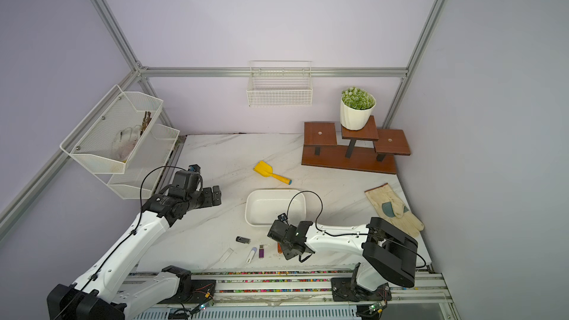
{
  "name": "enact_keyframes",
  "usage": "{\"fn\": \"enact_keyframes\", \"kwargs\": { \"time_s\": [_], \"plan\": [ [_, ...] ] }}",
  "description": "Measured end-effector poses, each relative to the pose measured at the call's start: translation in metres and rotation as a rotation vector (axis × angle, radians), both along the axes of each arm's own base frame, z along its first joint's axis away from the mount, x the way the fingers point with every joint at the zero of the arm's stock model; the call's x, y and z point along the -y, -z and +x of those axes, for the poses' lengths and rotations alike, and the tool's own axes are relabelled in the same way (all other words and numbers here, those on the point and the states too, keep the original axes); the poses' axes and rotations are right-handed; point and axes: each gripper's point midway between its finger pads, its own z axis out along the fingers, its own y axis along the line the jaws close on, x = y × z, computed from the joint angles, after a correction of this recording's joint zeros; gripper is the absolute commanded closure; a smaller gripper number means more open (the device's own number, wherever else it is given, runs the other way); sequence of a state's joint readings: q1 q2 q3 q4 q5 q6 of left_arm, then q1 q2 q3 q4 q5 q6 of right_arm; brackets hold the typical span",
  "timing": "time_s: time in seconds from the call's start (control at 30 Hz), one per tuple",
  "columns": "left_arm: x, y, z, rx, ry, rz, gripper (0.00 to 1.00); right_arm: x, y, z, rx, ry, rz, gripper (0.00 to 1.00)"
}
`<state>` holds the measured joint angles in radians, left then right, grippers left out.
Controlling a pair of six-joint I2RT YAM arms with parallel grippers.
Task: Put the usb flash drive into the storage box
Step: Pick up the USB flash from the center of the board.
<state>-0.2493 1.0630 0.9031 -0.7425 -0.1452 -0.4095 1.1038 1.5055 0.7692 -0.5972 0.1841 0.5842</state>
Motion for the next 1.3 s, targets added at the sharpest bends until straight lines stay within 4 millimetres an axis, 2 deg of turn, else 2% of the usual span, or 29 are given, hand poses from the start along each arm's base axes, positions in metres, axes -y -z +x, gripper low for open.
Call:
{"fn": "enact_keyframes", "kwargs": {
  "time_s": [0.13, 0.3, 0.43, 0.53, 0.77, 0.87, 0.93, 1.03, 1.23, 1.3],
  "plan": [
    [0.0, 0.001, 0.0, -0.003, 0.0, 0.001, 0.0, -0.002, 0.001, -0.001, -0.007, -0.006, 0.013, 0.65],
    [0.0, 0.001, 0.0, -0.005, 0.0, 0.001, 0.0, -0.006, 0.002, -0.002, -0.016, -0.018, 0.033, 0.8],
    [0.0, 0.001, 0.0, -0.005, 0.001, 0.0, 0.0, -0.007, 0.001, -0.004, -0.025, -0.02, 0.039, 0.85],
    [0.001, 0.002, 0.0, -0.007, 0.003, -0.002, 0.0, -0.007, 0.001, -0.004, -0.026, -0.021, 0.039, 0.99],
    [0.001, 0.003, -0.001, -0.016, 0.006, -0.003, 0.0, -0.008, 0.001, -0.006, -0.036, -0.023, 0.039, 1.0],
    [0.001, 0.003, -0.002, -0.017, 0.006, -0.003, 0.0, -0.006, -0.002, -0.012, -0.062, -0.033, 0.037, 1.0],
    [0.002, 0.004, -0.002, -0.019, 0.008, -0.004, 0.0, -0.006, -0.01, -0.018, -0.075, -0.047, 0.042, 1.0],
    [0.002, 0.004, -0.003, -0.025, 0.009, -0.004, 0.0, -0.016, -0.041, -0.022, -0.074, -0.069, 0.097, 1.0],
    [0.002, 0.006, -0.005, -0.034, 0.011, -0.005, 0.0, -0.049, -0.134, -0.006, 0.03, -0.09, 0.274, 1.0],
    [0.003, 0.006, -0.005, -0.036, 0.015, -0.007, 0.0, -0.053, -0.154, 0.002, 0.071, -0.088, 0.302, 1.0]
  ]
}}
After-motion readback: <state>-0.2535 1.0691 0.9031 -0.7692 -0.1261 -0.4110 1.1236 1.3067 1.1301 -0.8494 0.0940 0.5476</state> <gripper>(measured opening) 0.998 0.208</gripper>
